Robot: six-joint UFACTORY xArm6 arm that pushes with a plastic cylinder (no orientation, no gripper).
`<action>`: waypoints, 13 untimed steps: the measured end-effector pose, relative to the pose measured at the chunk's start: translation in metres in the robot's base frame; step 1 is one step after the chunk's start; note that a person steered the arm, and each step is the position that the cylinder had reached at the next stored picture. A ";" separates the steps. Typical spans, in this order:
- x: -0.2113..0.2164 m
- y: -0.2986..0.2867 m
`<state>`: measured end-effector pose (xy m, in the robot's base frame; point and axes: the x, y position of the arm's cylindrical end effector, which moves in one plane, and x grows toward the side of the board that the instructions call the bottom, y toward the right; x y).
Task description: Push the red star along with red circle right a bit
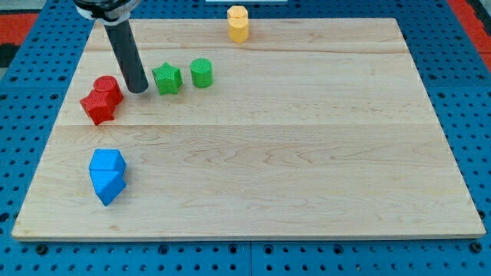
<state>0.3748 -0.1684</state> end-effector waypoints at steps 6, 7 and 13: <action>0.071 -0.084; 0.071 -0.086; 0.035 -0.085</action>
<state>0.4097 -0.2538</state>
